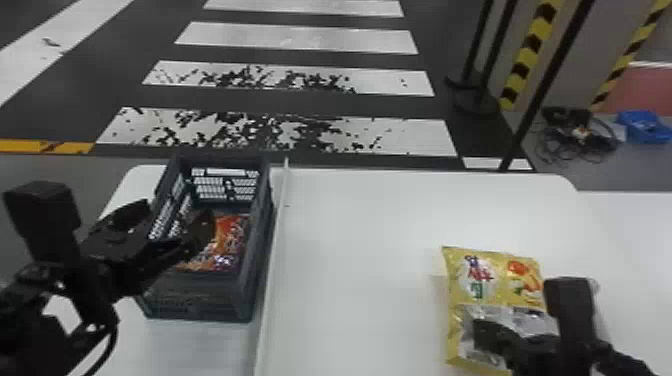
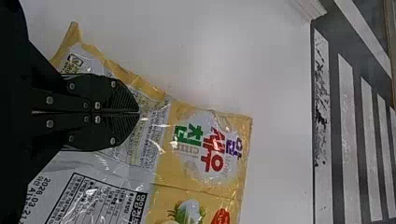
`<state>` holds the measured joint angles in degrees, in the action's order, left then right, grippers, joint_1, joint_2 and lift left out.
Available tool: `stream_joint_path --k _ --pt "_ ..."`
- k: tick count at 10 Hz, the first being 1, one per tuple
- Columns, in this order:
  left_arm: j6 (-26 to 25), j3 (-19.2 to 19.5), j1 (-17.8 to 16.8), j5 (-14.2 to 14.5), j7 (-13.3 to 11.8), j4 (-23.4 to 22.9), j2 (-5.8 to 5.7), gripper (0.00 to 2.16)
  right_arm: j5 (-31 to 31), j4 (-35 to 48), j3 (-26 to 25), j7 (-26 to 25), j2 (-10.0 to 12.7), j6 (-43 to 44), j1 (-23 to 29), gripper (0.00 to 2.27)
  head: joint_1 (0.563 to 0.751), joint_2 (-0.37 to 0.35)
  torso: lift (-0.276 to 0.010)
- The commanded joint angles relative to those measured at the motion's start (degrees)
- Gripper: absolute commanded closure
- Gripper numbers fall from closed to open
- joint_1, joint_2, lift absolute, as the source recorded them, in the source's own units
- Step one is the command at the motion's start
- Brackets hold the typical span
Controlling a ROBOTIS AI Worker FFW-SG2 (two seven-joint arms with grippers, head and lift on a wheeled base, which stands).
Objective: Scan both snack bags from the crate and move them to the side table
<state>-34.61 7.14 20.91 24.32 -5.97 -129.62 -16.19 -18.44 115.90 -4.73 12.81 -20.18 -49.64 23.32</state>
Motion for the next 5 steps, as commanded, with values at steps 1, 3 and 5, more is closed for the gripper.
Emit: stream_joint_path --k 1,3,5 --pt "0.55 -0.55 0.01 -0.68 0.52 -1.16 -0.51 0.03 -0.8 1.0 0.07 0.46 -0.83 -0.07 1.73 2.24 0.695 -0.041 -0.095" --pt "0.55 -0.37 0.36 -1.03 1.4 -1.86 -1.04 0.03 -1.59 5.31 -0.89 0.99 -1.35 -0.07 6.13 2.24 0.695 -0.037 -0.095" --pt "0.55 -0.64 0.36 -1.03 1.66 -1.86 -0.95 0.03 -1.95 7.59 -1.86 0.9 -2.06 -0.25 7.27 2.24 0.695 -0.025 -0.095"
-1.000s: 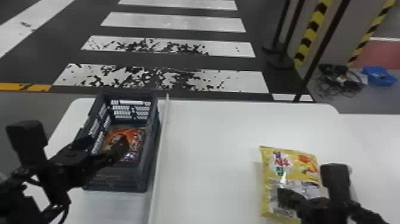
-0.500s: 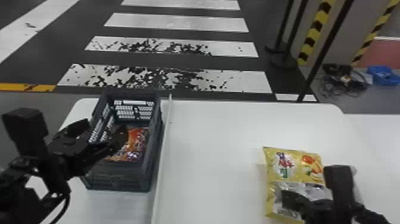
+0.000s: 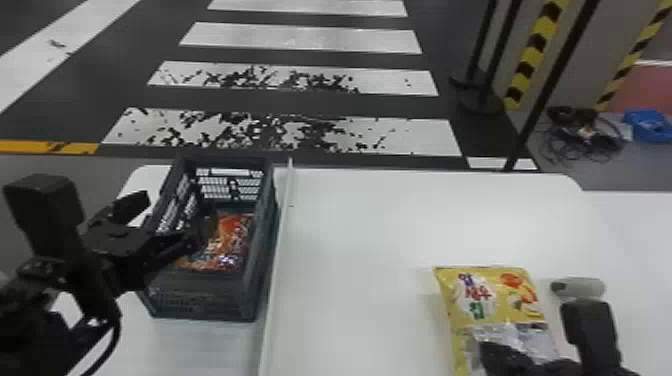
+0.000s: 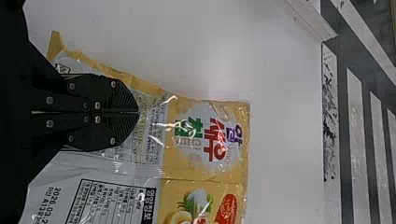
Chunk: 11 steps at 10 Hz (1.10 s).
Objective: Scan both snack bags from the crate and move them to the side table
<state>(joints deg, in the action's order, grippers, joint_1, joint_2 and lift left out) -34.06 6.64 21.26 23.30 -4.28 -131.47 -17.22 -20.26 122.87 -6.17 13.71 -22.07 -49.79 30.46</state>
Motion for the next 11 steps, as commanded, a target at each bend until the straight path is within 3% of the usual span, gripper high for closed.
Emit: stream_joint_path --k 1,4,5,6,7,9,11 --pt "0.0 -0.49 -0.08 -0.09 0.32 -0.1 0.16 0.03 -0.92 1.14 -0.51 0.0 -0.87 -0.62 -0.4 2.24 0.695 -0.026 -0.095" --pt "-0.18 -0.58 0.36 -0.36 0.59 -1.07 -0.01 0.03 -2.33 4.92 -2.27 0.0 -2.19 -0.44 -0.84 2.24 0.695 -0.031 -0.095" --pt "-0.18 -0.75 0.45 -0.36 0.59 -1.07 -0.01 0.03 -3.03 5.45 -4.56 0.79 -2.37 0.43 -1.02 1.77 0.695 -0.033 -0.095" --pt "-0.18 -0.84 0.62 -0.44 0.59 -1.16 -0.01 0.03 -4.35 4.04 -7.72 3.08 -2.63 3.07 -1.99 0.37 0.695 -0.041 -0.095" --pt "-0.18 -0.75 0.62 -0.36 0.68 -1.07 -0.45 0.03 -5.67 1.14 -11.06 4.92 -2.98 5.01 -3.22 0.0 0.695 -0.058 -0.095" --pt "-0.18 -0.31 0.62 -0.36 0.68 -0.81 -0.89 0.03 -3.3 -11.78 -13.61 7.91 -2.98 17.31 -8.23 0.0 0.695 -0.105 -0.095" --pt "-0.35 -0.31 0.54 -0.09 0.68 -0.19 -1.86 0.03 -2.51 -22.77 -15.72 9.76 -2.98 23.99 -11.74 0.04 0.695 -0.184 -0.095"
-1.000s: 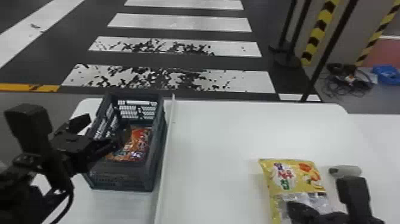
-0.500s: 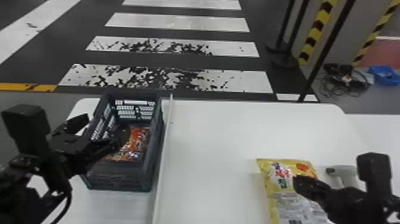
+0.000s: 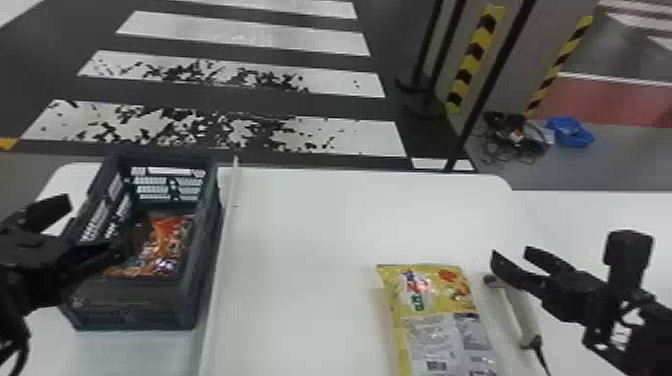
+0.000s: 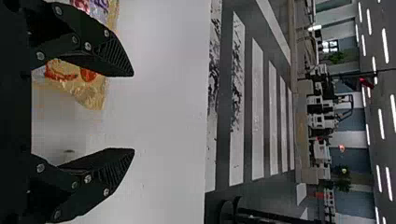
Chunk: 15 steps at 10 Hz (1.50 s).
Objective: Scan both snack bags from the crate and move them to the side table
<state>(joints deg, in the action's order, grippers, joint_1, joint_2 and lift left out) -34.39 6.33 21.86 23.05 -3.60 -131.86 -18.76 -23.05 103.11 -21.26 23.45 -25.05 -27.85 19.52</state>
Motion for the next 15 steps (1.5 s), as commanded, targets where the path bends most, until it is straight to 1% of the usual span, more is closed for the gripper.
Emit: stream_joint_path --k 1,2,3,6,8,10,12,15 --pt "-0.03 -0.26 -0.33 0.41 -0.01 0.73 -0.93 0.03 1.26 -6.25 -1.15 0.46 -0.52 3.1 -1.59 0.04 0.695 -0.22 -0.095" --pt "0.15 -0.7 -0.6 0.5 -0.01 1.52 -1.55 0.03 2.05 -8.36 -1.5 1.16 -1.05 3.8 -1.68 0.04 0.695 -0.249 -0.095" --pt "0.15 -0.79 -1.21 0.94 -0.01 2.23 -1.55 0.03 2.22 -9.68 -1.85 1.86 -1.4 3.8 -1.68 0.04 0.695 -0.26 -0.095" --pt "0.5 -1.58 -2.62 1.03 -0.09 4.16 -1.63 0.03 1.43 -12.14 -2.47 3.36 -1.31 3.63 -0.89 0.04 0.695 -0.295 -0.095" --pt "0.5 -1.58 -3.06 1.12 -0.09 4.77 -1.72 0.03 1.35 -15.3 -2.38 6.08 -1.4 4.86 -1.06 0.04 0.695 -0.3 -0.095" --pt "0.5 -1.67 -3.67 1.47 -0.36 5.13 -1.72 0.03 1.43 -17.59 -1.76 7.57 -1.4 4.86 -1.68 0.04 0.695 -0.301 -0.095" --pt "0.5 -1.84 -3.76 1.47 -0.44 5.39 -1.63 0.03 1.87 -20.31 -0.01 8.89 -2.19 5.38 -3.43 0.04 0.695 -0.299 -0.095" --pt "0.68 -1.84 -3.58 1.47 -0.62 5.48 -1.72 0.03 2.75 -22.95 2.98 9.68 -2.46 5.56 -5.46 0.09 0.695 -0.283 -0.095"
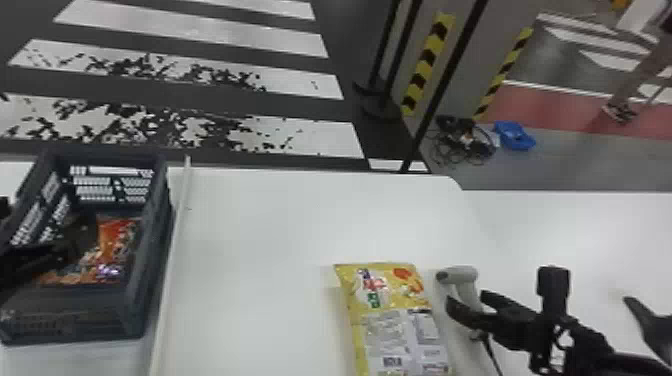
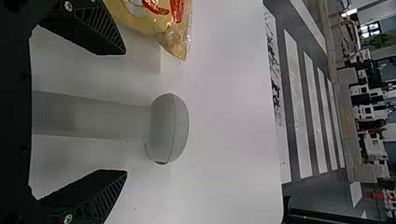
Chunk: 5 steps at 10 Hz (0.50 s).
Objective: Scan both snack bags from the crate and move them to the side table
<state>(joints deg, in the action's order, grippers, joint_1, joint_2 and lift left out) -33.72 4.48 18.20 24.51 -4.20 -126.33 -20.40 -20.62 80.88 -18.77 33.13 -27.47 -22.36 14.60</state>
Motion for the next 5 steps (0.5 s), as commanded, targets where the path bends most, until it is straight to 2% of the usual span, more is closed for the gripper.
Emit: stream_joint_path --k 1,2,3,4,5 --pt "0.0 -0.17 0.08 0.01 -0.2 -0.06 -0.08 0.03 0.75 -1.25 0.93 0.18 -0.39 0.07 -0.71 0.16 0.695 -0.277 -0.095" --pt "0.0 -0.26 0.16 0.1 -0.2 -0.06 -0.25 0.03 1.9 -1.34 1.11 0.62 -0.57 0.07 -0.71 0.51 0.695 -0.276 -0.095" --pt "0.0 -0.17 0.08 0.28 -0.2 -0.06 -0.34 0.03 2.69 -1.25 1.98 0.27 -0.83 -0.28 -0.71 1.62 0.695 -0.278 -0.095" --pt "0.0 -0.17 0.16 0.28 -0.2 -0.06 -0.34 0.03 2.51 -1.16 2.07 -0.79 -0.74 -0.1 -0.71 2.08 0.695 -0.28 -0.095" --pt "0.0 -0.26 0.25 0.28 -0.2 -0.14 -0.34 0.03 2.51 -0.98 2.07 -2.54 -0.74 1.3 -0.71 2.24 0.695 -0.281 -0.095"
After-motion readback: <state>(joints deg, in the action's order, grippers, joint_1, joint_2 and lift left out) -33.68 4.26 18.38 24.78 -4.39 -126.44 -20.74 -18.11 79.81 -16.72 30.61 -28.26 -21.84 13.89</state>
